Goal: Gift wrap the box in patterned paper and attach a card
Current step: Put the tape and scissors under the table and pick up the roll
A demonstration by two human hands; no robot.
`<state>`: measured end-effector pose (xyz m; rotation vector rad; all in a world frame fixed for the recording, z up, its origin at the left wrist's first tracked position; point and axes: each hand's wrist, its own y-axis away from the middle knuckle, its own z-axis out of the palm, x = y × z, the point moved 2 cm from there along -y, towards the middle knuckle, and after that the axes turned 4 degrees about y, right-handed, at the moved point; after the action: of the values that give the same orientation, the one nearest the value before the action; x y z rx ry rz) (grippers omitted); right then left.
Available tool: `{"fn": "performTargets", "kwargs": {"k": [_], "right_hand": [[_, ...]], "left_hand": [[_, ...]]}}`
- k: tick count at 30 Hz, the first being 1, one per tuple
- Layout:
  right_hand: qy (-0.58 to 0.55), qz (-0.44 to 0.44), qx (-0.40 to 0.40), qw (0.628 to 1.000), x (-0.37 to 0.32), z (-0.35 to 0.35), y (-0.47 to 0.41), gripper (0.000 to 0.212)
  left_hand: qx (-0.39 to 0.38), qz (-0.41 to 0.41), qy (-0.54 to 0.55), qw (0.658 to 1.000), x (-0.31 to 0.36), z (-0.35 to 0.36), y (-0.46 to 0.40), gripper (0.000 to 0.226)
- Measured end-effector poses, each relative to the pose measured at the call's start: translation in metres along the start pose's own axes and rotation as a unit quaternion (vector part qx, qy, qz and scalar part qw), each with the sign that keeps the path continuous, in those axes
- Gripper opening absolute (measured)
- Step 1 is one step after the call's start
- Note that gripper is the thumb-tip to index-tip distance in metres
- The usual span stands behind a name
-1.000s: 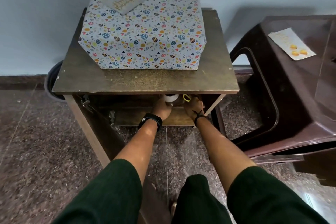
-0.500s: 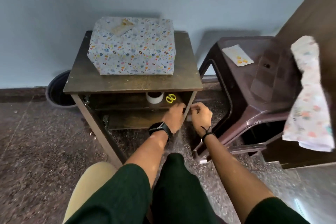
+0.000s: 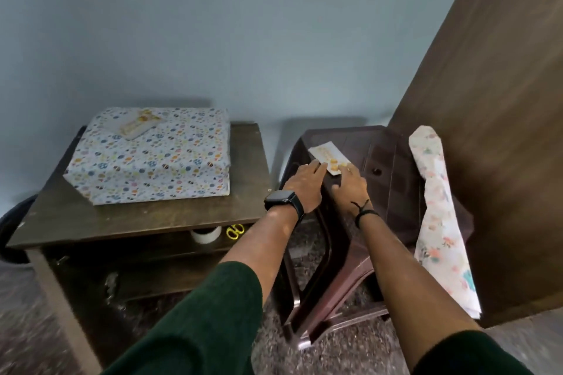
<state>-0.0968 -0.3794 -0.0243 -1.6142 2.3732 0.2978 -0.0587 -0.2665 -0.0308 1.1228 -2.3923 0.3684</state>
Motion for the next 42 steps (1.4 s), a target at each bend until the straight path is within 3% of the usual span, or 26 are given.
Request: {"fn": "performTargets", "kwargs": {"k": [3, 6, 9, 13, 16, 20, 24, 27, 32, 35, 36, 39, 42], "right_hand": [[0.032, -0.013, -0.030, 0.999, 0.002, 0.000, -0.013, 0.051], [0.019, -0.007, 0.020, 1.000, 0.002, 0.002, -0.015, 0.037], [-0.033, 0.042, 0.093, 0.994, 0.010, 0.008, -0.007, 0.028], [-0.028, 0.063, 0.086, 0.994, 0.008, 0.005, 0.008, 0.023], [-0.089, 0.079, 0.069, 0.990, 0.003, 0.003, 0.026, 0.023], [-0.097, 0.086, 0.027, 0.991, -0.004, 0.000, 0.054, 0.027], [-0.026, 0.043, 0.010, 0.999, -0.018, 0.011, 0.086, 0.024], [0.053, 0.004, 0.004, 0.999, -0.030, 0.010, 0.102, 0.029], [-0.066, -0.014, 0.023, 0.997, -0.044, 0.002, 0.104, 0.029], [-0.084, -0.063, 0.054, 0.993, -0.060, 0.013, 0.118, 0.027], [-0.093, -0.077, 0.057, 0.991, -0.066, 0.018, 0.121, 0.025], [-0.117, -0.085, 0.072, 0.987, -0.084, 0.031, 0.129, 0.021], [-0.188, -0.030, 0.089, 0.978, -0.097, 0.049, 0.138, 0.011]], "left_hand": [[-0.048, -0.053, 0.024, 0.997, -0.004, 0.009, -0.020, 0.082], [-0.069, -0.085, 0.032, 0.993, -0.007, 0.019, -0.030, 0.070], [0.002, -0.090, 0.096, 0.991, -0.002, 0.020, -0.027, 0.038], [0.123, -0.123, 0.196, 0.965, 0.010, 0.021, -0.012, 0.020], [0.171, -0.200, 0.340, 0.903, 0.013, 0.030, 0.009, 0.010], [0.190, -0.274, 0.541, 0.772, 0.002, 0.047, 0.039, 0.026], [0.191, -0.287, 0.591, 0.729, 0.000, 0.043, 0.080, 0.026], [0.171, -0.262, 0.692, 0.651, 0.005, 0.031, 0.096, 0.037], [0.189, -0.260, 0.770, 0.552, 0.015, 0.024, 0.110, 0.034], [0.218, -0.286, 0.793, 0.493, 0.004, 0.017, 0.117, 0.015], [0.235, -0.304, 0.787, 0.483, -0.001, 0.015, 0.120, 0.008], [0.276, -0.358, 0.751, 0.480, -0.025, 0.010, 0.134, 0.019], [0.286, -0.394, 0.733, 0.475, -0.047, 0.013, 0.157, 0.020]]}}
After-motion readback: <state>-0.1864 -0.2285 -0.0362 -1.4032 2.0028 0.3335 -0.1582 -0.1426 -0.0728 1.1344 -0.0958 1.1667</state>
